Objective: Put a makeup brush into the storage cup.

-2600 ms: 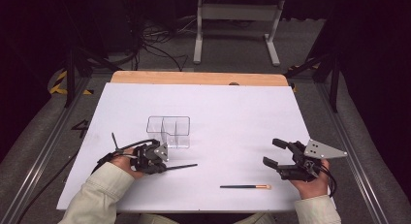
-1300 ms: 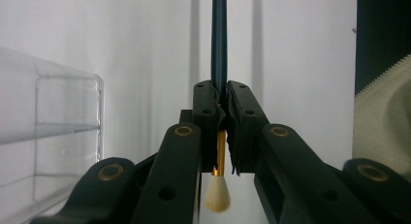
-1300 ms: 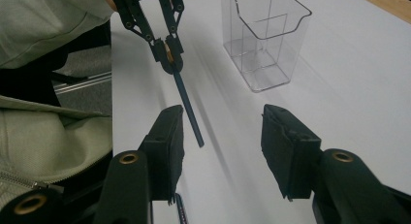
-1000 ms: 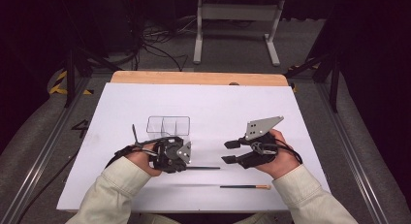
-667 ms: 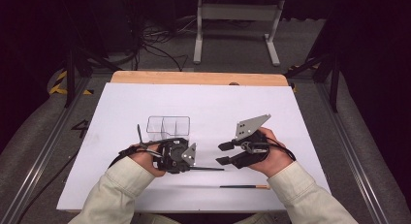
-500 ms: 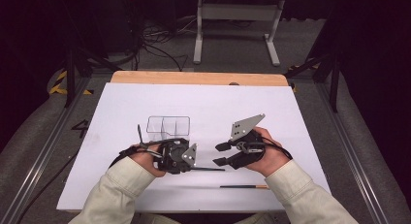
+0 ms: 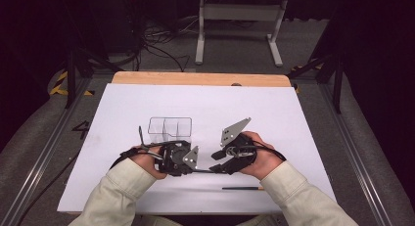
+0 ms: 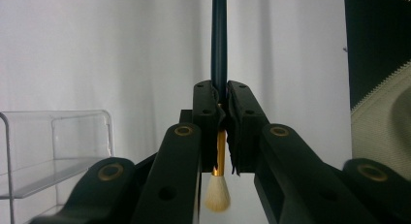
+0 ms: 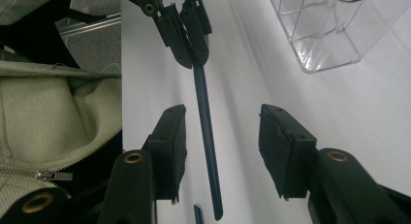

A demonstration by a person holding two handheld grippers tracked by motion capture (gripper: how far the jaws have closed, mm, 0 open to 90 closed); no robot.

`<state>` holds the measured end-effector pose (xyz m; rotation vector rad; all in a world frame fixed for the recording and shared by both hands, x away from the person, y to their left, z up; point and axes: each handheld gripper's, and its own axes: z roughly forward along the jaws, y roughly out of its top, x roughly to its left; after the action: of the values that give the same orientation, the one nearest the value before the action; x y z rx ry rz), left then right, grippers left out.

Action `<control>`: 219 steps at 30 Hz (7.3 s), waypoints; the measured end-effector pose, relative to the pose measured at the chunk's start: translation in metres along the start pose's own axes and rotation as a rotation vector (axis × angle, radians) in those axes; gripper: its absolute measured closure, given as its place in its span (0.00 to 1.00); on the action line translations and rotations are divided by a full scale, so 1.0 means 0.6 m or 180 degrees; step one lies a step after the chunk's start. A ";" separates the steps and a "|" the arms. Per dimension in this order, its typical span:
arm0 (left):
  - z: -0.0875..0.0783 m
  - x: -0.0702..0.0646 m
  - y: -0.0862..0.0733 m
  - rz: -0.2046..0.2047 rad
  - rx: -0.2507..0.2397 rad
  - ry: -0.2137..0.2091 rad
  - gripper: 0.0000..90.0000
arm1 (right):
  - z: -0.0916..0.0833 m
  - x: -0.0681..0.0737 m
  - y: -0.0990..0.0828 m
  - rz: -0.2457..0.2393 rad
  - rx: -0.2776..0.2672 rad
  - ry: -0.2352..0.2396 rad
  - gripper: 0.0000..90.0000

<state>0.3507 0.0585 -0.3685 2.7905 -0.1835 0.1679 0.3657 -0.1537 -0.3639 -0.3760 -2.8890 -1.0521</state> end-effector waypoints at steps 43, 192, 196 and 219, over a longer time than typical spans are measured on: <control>0.000 -0.004 0.004 0.0164 -0.0057 -0.0030 0.92 | 0.064 -0.001 0.029 0.0022 0.0633 0.0249 0.79; -0.045 0.000 -0.090 -0.1286 -0.3124 -0.0027 0.92 | 0.018 0.040 -0.039 -0.0073 -0.1879 -0.0479 0.54; -0.056 0.000 -0.092 -0.1288 -0.3051 0.0086 0.92 | 0.011 0.038 -0.042 -0.0046 -0.1919 -0.0507 0.42; -0.116 0.015 -0.125 -0.1568 -0.2659 0.0639 0.92 | -0.046 0.024 -0.102 0.0177 -0.1990 -0.0901 0.15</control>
<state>0.3639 0.1513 -0.3268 1.8966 0.3952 0.1899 0.3357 -0.2132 -0.3793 -0.6673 -2.6667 -2.0273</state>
